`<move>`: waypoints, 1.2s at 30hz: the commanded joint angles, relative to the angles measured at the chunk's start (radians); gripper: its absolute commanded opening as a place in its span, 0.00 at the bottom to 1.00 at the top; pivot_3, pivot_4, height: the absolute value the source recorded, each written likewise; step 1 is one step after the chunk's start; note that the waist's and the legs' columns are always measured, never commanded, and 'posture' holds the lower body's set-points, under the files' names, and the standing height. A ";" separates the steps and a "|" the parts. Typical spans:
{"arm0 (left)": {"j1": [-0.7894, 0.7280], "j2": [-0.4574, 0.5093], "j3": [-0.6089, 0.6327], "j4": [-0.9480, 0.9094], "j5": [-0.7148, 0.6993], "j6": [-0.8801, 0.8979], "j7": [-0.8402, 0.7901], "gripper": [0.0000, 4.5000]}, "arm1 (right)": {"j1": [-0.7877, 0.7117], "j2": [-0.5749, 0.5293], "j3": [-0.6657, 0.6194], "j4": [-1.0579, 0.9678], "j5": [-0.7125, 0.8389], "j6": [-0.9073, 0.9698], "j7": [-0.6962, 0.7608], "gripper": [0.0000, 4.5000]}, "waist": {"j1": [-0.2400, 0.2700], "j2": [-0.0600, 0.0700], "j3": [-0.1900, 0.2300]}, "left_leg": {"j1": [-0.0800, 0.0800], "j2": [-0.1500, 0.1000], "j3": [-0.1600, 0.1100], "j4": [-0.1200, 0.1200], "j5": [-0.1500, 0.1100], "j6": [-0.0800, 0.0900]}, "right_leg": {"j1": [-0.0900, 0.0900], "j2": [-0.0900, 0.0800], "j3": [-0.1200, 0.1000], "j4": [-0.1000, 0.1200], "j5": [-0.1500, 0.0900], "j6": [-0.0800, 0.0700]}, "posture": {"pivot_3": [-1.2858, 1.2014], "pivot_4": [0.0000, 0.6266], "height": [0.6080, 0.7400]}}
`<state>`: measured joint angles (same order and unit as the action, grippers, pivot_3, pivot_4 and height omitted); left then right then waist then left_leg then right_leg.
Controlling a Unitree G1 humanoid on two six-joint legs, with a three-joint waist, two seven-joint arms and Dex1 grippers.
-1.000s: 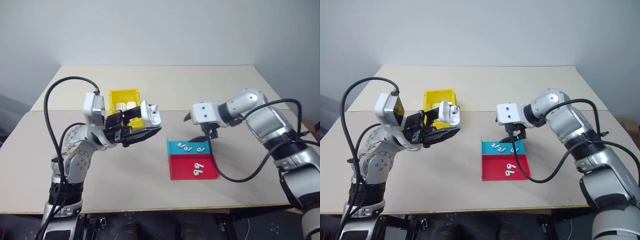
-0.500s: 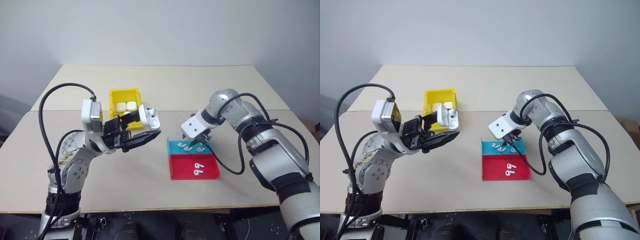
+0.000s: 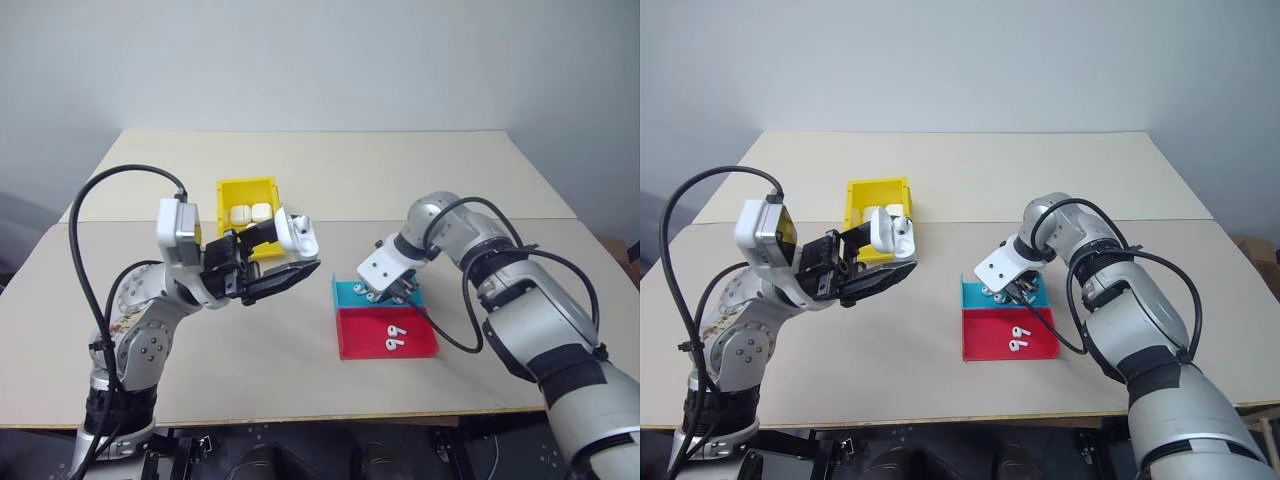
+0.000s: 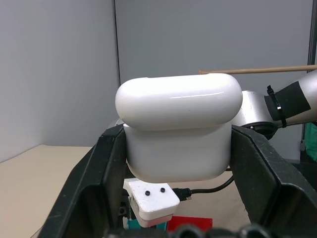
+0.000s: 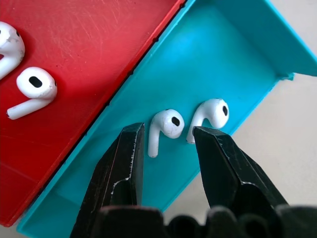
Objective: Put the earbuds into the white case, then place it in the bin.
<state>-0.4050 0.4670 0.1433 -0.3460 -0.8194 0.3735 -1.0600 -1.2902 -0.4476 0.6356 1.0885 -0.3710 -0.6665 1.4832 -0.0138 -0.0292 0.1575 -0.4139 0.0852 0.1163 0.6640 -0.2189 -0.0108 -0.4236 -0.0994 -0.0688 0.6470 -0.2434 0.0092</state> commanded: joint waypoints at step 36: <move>0.024 0.025 0.016 -0.061 -0.025 -0.018 0.026 0.63 | 0.009 0.032 -0.025 0.040 -0.103 0.023 -0.041 0.14 | -0.002 0.000 0.000 | 0.004 0.000 0.000 -0.001 0.000 0.000 | 0.002 0.000 0.000 0.000 0.000 0.000 | 0.52 0.24 1.00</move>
<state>-0.3739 0.4838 0.1435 -0.3782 -0.8265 0.3733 -1.0326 -1.2922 -0.4137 0.6156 1.1290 -0.4704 -0.6658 1.4349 -0.0154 -0.0290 0.1575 -0.4100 0.0854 0.1164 0.6630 -0.2186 -0.0113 -0.4211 -0.0992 -0.0686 0.6473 -0.2434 0.0090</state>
